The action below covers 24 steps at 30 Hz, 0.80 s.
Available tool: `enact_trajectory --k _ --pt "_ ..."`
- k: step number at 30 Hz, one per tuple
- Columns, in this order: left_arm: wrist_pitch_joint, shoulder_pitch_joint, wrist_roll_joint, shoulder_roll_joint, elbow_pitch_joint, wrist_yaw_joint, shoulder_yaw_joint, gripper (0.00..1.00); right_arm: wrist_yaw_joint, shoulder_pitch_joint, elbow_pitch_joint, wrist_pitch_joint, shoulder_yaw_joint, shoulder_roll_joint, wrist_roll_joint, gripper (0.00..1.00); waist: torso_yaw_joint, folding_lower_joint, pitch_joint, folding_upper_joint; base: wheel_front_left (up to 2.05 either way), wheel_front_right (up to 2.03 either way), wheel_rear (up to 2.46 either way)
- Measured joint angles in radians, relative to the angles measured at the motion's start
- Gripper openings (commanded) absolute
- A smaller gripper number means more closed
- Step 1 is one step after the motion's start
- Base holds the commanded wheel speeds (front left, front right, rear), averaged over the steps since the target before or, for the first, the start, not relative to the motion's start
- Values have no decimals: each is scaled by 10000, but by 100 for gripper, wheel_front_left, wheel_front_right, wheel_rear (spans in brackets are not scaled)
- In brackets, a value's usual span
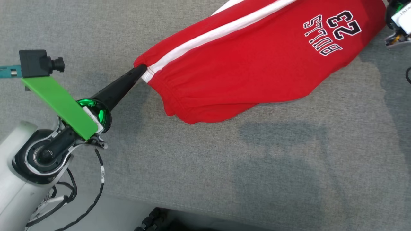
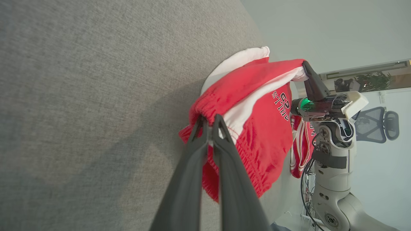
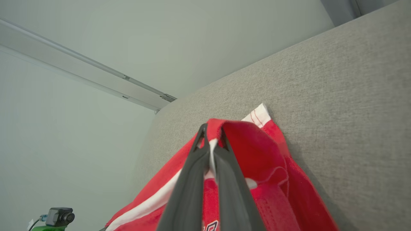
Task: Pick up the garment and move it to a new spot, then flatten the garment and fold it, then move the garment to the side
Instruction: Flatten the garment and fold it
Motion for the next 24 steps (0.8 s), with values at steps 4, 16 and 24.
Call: enact_trajectory --k 4,16,24 --pt "61 -244 0 -255 422 -2 -12 0 -2 -384 508 0 238 301 -173 0 228 0 239 0 0 0 0" --pt "221 -758 98 -686 1281 -198 -171 29 -2 -1337 1684 -113 357 589 -468 7 270 -1 266 0 0 0 0" --pt "213 -1032 679 -771 1689 -359 -395 100 67 -1610 2303 -251 825 968 -732 100 194 -1 161 0 0 0 0"
